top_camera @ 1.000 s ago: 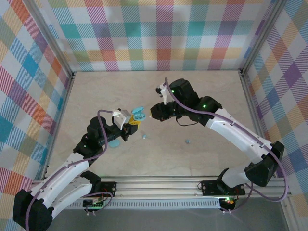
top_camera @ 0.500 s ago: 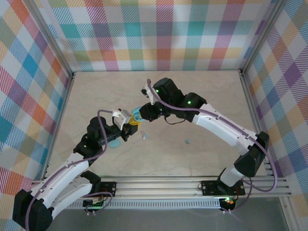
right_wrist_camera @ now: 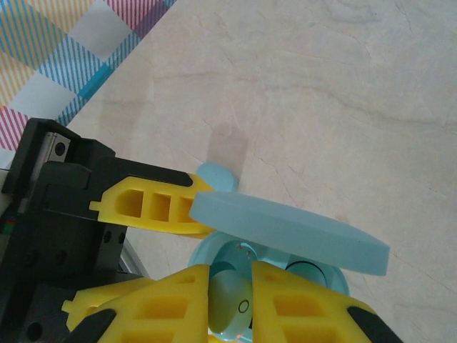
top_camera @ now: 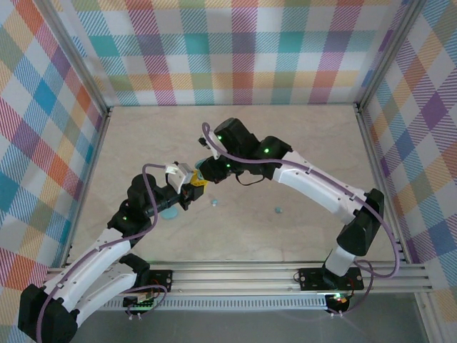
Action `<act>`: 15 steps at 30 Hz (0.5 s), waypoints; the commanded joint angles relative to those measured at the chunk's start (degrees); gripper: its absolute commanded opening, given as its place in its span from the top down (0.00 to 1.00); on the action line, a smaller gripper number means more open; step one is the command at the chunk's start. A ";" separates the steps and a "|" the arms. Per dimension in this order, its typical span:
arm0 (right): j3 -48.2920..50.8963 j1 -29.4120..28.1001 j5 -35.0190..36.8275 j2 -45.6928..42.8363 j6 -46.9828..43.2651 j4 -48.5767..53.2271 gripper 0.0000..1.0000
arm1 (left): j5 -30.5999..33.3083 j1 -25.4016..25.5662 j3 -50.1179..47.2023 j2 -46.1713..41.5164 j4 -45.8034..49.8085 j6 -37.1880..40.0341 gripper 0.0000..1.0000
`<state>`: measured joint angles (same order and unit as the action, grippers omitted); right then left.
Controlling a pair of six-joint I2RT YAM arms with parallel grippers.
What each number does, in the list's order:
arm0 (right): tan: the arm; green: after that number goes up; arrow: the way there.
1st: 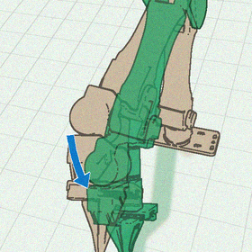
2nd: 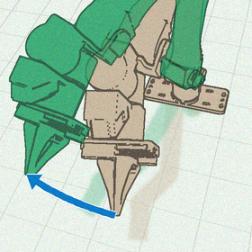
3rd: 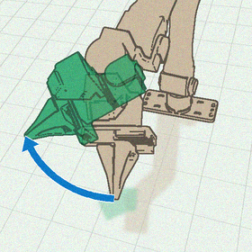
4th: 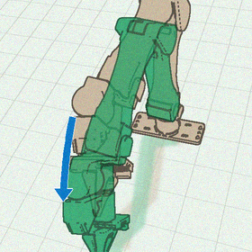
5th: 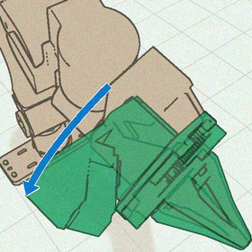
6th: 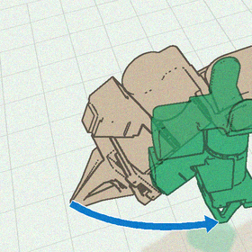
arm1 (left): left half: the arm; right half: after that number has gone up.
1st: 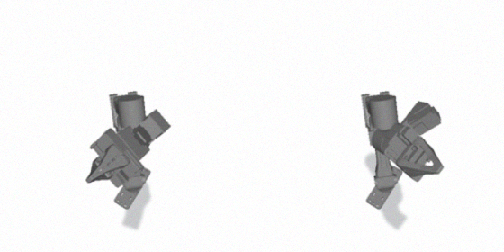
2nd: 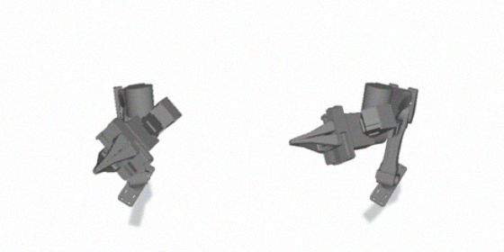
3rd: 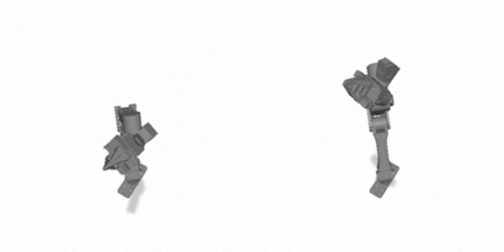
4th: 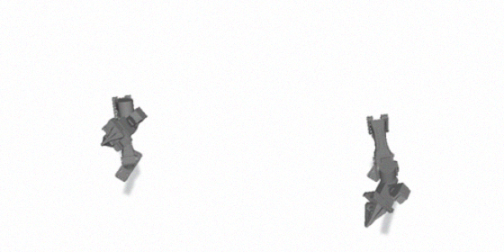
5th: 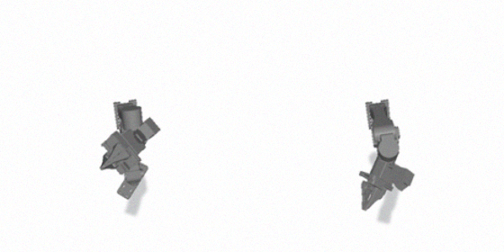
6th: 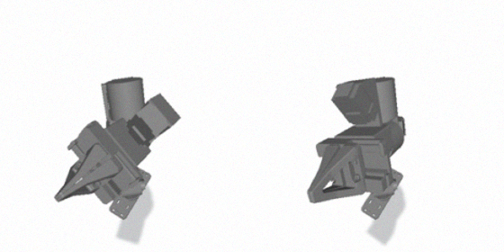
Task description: Insert the wireless bluetooth earbuds into the charging case
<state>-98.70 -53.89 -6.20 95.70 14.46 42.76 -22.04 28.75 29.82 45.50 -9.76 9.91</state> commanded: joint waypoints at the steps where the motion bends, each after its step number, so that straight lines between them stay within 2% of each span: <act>1: -1.68 -0.69 1.16 0.32 -1.28 1.11 0.81 | -1.24 0.60 0.67 -1.02 -1.14 -0.33 1.00; 15: -1.93 -0.87 3.50 1.09 -0.75 0.92 0.79 | -2.54 0.60 1.18 -0.84 -0.39 -0.33 1.00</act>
<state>-98.74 -54.28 -3.46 95.88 14.09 43.00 -22.59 28.75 29.82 45.47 -9.21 9.91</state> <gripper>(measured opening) 0.216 0.279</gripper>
